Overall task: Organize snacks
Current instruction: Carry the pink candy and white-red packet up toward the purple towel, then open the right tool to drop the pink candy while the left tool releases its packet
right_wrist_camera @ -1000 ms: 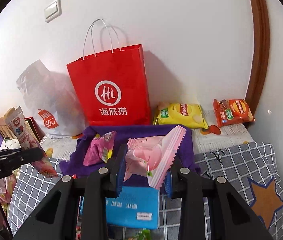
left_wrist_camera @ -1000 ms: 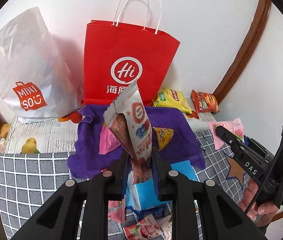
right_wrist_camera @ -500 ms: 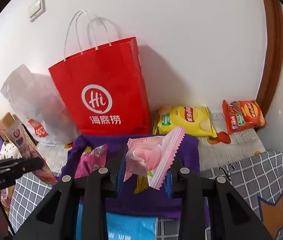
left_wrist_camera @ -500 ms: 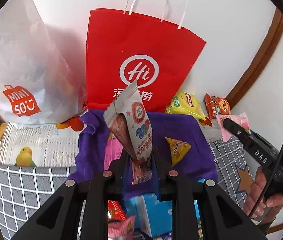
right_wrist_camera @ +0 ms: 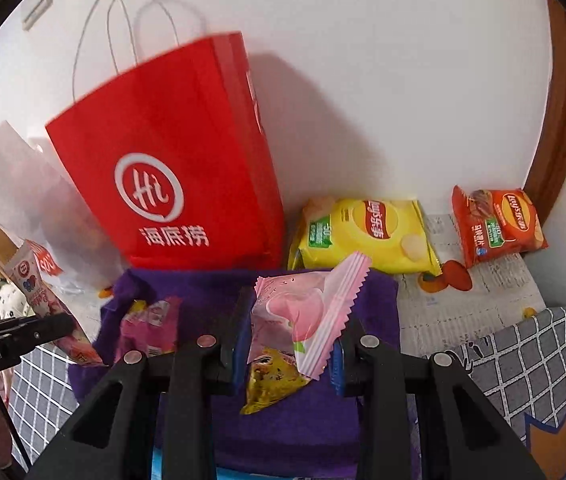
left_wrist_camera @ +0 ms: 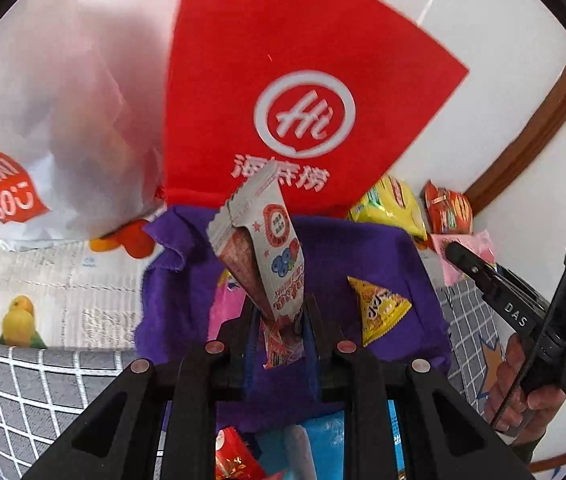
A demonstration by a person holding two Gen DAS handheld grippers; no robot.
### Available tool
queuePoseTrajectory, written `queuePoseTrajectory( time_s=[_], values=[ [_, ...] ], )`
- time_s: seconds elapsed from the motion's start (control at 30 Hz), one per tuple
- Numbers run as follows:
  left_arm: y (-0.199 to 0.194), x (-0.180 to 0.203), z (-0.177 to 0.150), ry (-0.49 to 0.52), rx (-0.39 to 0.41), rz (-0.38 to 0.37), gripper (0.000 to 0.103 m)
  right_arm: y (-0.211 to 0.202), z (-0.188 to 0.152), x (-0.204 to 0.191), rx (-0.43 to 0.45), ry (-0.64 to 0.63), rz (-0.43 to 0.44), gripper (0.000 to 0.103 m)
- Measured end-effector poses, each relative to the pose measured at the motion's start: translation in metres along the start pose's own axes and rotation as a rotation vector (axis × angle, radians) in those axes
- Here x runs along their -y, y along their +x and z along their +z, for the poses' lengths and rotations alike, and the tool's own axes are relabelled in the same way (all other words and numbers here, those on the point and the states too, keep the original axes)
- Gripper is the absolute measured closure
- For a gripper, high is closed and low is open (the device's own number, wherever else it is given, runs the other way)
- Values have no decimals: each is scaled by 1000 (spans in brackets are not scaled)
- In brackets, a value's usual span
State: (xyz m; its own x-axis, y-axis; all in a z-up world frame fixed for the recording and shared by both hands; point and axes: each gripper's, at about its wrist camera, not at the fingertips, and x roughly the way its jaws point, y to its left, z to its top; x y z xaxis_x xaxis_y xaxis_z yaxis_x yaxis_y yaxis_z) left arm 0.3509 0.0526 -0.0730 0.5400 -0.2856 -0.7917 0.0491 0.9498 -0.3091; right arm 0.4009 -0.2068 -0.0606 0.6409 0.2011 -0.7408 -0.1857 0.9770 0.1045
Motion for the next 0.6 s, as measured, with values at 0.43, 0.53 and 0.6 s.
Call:
queuePoseTrajectory(
  time_s=[0.43,0.53,0.6],
  values=[
    [36,22,-19,63,-129,-28,83,44,-18,-8,-165,-55,-19,70],
    [42,20,-20,52,-145,-19,83,50,-21,-8,-195,-62,-13,70],
    [44,19,-21,49,-154,-13,83,54,-22,-8,-210,-67,-13,69]
  ],
)
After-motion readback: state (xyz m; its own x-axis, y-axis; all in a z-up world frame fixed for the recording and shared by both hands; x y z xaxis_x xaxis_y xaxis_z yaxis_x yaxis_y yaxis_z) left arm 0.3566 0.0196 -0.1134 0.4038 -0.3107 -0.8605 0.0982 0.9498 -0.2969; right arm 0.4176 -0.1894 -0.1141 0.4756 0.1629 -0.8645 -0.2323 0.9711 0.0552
